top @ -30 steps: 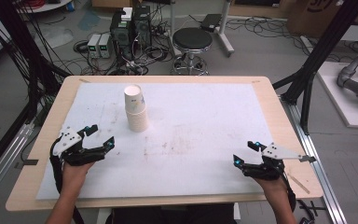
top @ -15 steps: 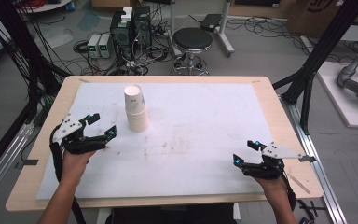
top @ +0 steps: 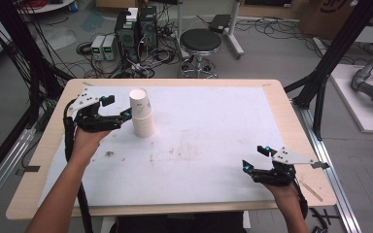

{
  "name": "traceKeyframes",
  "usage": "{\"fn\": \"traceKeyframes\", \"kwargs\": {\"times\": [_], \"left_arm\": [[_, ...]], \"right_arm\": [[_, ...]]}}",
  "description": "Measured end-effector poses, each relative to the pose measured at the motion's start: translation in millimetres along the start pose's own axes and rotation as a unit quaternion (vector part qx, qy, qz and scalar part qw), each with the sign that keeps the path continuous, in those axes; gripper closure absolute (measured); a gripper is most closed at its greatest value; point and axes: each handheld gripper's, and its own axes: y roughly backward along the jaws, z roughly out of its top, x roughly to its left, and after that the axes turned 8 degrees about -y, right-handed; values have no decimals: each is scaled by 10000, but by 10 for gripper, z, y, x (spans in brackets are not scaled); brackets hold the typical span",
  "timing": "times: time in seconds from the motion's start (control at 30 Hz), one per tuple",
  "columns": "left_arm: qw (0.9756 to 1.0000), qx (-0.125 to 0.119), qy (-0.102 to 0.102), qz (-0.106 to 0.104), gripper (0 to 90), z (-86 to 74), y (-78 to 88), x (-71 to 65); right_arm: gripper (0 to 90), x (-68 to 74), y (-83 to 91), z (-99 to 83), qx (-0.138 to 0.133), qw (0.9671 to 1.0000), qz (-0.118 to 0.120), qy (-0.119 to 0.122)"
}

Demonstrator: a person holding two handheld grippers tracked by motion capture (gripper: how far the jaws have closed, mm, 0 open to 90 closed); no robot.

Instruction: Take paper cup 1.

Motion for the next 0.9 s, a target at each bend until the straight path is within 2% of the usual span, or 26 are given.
{"fn": "traceKeyframes", "kwargs": {"times": [0.03, 0.13, 0.17, 0.4, 0.57, 0.6, 0.7, 0.9], "left_arm": [[10000, 0, 0, 0, 160, 0, 0, 0], [9998, 147, -104, -90, 160, 115, -152, 29], [9998, 147, -104, -90, 160, 115, -152, 29], [9991, 361, -166, -154, 161, 259, -424, 51], [9985, 503, -105, -180, 168, 246, -568, 59], [9980, 598, -103, -162, 168, 226, -607, 60], [9978, 638, -83, -181, 170, 210, -639, 69], [9964, 798, -118, -276, 232, 167, -711, 76]], "right_arm": [[203, 0, 0, 0, 0, 10000, 0, 0], [203, 0, 3, 0, -12, 10000, -1, 9], [203, 0, 3, 0, -12, 10000, -1, 9], [203, 0, -3, -2, 4, 10000, 10, -9], [203, -7, 5, -5, -4, 10000, 1, -14], [203, -8, 7, -7, -10, 10000, 0, -7], [203, -12, 12, -11, -1, 10000, -8, -3], [203, -16, 27, -14, -4, 10000, -9, -44]]}}
